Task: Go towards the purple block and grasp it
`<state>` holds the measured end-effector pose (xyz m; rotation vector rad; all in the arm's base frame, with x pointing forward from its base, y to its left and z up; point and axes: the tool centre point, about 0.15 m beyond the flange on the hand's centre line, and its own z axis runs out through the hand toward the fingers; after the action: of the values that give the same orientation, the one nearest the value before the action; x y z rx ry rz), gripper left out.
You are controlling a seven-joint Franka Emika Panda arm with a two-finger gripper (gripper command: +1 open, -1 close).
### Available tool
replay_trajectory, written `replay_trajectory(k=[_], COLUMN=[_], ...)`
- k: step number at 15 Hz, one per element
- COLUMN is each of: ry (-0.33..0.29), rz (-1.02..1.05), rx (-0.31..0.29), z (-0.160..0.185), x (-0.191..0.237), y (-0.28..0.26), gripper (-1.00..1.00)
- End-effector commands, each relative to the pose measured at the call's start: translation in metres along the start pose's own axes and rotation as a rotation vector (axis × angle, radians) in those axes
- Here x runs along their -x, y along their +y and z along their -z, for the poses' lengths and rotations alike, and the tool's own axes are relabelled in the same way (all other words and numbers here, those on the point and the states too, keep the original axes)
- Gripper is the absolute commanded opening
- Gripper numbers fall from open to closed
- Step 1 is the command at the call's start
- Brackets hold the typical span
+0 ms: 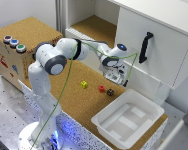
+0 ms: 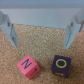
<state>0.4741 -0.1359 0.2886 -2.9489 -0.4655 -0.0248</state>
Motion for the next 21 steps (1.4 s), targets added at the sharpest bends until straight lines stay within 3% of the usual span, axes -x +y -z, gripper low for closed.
replay_trajectory(k=[1,10,13,21], ry=[-0.007,0.003,0.025,0.027], rz=[-0.019,-0.019,-0.109,-0.257], rx=[0.016,0.088,0.134,0.163], z=[-0.004,-0.043,-0.055,-0.076], x=[0.001,0.02,0.02,0.016], y=[0.007,0.036,0.047,0.056], gripper=[1.0,1.0,1.0,1.0])
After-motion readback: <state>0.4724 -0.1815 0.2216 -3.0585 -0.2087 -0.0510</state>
